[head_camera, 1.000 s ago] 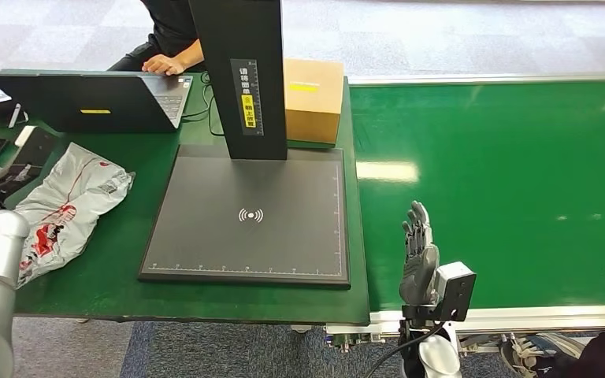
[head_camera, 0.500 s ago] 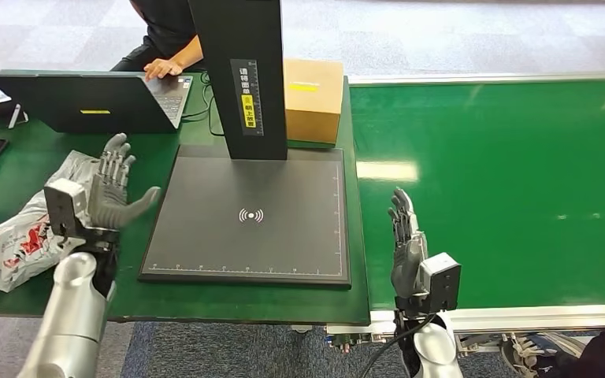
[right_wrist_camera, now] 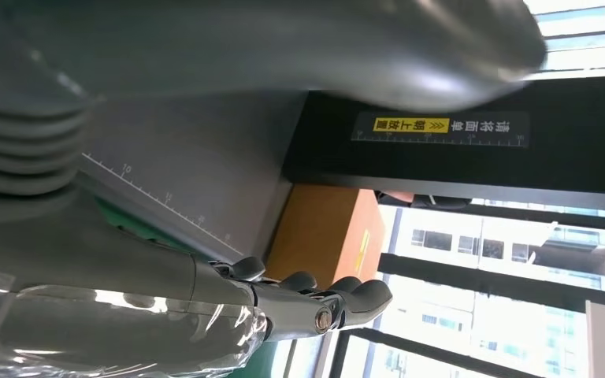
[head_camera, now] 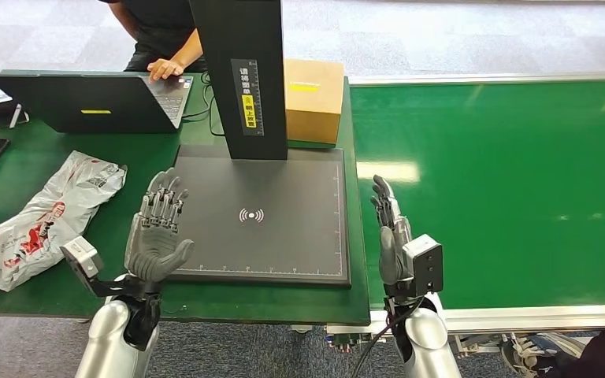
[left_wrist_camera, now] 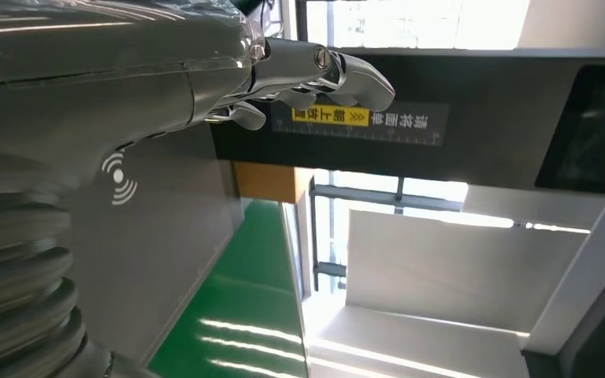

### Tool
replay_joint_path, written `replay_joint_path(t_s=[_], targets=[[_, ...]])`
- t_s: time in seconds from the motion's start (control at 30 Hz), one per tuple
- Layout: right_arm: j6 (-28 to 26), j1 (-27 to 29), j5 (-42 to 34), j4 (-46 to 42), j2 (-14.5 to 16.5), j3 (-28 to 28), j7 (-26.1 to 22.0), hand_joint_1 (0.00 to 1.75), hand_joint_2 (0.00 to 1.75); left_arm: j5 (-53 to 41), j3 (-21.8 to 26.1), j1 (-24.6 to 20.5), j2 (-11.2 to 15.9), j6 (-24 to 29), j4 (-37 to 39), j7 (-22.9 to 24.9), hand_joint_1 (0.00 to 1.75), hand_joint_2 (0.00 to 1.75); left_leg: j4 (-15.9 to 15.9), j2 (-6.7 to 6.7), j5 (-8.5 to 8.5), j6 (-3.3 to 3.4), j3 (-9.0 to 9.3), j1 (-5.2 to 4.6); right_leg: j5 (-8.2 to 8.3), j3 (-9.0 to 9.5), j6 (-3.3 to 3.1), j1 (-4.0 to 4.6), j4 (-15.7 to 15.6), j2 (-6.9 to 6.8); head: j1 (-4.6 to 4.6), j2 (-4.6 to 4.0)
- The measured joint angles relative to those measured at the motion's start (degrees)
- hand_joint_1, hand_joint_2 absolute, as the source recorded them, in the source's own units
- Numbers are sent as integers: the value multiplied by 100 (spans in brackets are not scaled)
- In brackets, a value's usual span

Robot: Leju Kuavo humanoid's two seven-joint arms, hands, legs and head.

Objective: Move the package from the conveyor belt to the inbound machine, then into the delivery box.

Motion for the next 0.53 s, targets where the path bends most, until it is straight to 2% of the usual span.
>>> replay_joint_path(t_s=[0.27, 0.53], targets=[[61, -143, -105, 157, 16, 94, 23, 0, 175, 380, -127, 66, -121, -556, -117, 370, 0, 175, 0, -1, 0, 0, 0, 0, 0, 0, 0, 0, 0, 0, -1, 0], [115, -186, -167, 217, 87, 98, 155, 0, 175, 383, -136, 83, -180, -542, -117, 404, 0, 175, 0, -1, 0, 0, -1, 0, 0, 0, 0, 0, 0, -1, 0, 0]])
